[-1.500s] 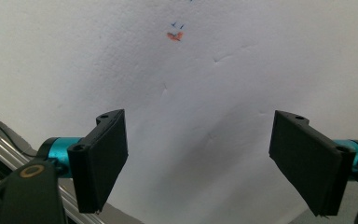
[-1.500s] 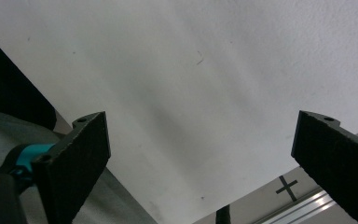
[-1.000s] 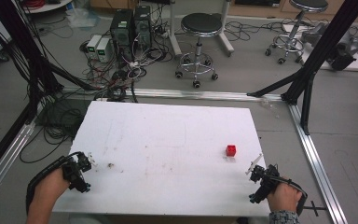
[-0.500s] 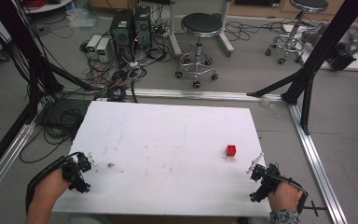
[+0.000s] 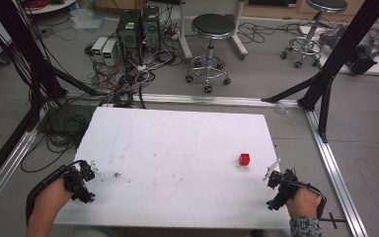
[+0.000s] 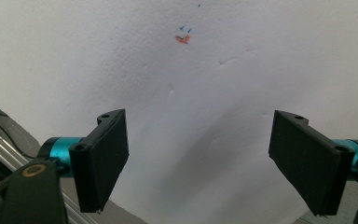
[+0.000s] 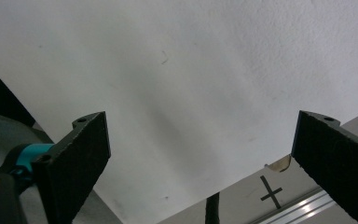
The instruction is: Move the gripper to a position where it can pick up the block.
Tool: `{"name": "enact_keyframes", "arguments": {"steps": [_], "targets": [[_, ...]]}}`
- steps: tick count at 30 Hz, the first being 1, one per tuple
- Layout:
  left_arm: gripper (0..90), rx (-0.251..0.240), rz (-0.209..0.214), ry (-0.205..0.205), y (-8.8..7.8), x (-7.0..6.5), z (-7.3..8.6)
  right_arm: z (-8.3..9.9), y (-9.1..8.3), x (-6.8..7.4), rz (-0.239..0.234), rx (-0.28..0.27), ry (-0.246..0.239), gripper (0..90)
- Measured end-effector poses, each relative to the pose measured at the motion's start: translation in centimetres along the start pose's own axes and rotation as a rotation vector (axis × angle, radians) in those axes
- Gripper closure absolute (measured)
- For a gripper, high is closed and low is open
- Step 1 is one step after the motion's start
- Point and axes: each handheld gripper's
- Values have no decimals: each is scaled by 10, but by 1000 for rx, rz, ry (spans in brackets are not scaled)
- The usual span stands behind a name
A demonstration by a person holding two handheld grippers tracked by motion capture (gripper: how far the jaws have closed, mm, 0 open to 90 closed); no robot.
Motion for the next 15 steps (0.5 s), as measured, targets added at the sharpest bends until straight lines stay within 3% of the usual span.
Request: {"name": "enact_keyframes", "arguments": {"steps": [10, 14, 15], "targets": [[203, 2, 4, 8, -1, 1, 0, -7, 2, -24, -4, -9, -37, 36], [204, -8, 2, -1, -1, 1, 1, -12, 2, -36, -21, -3, -86, 36], [204, 2, 1, 8, -2, 1, 0, -15, 1, -41, -21, 6, -118, 36]]}}
Point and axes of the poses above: each handheld gripper's, and its own axes: y roughly forward along the jaws, z roughly out of its underside, x roughly to its left, and after that the axes turned 6 degrees about z, right-handed
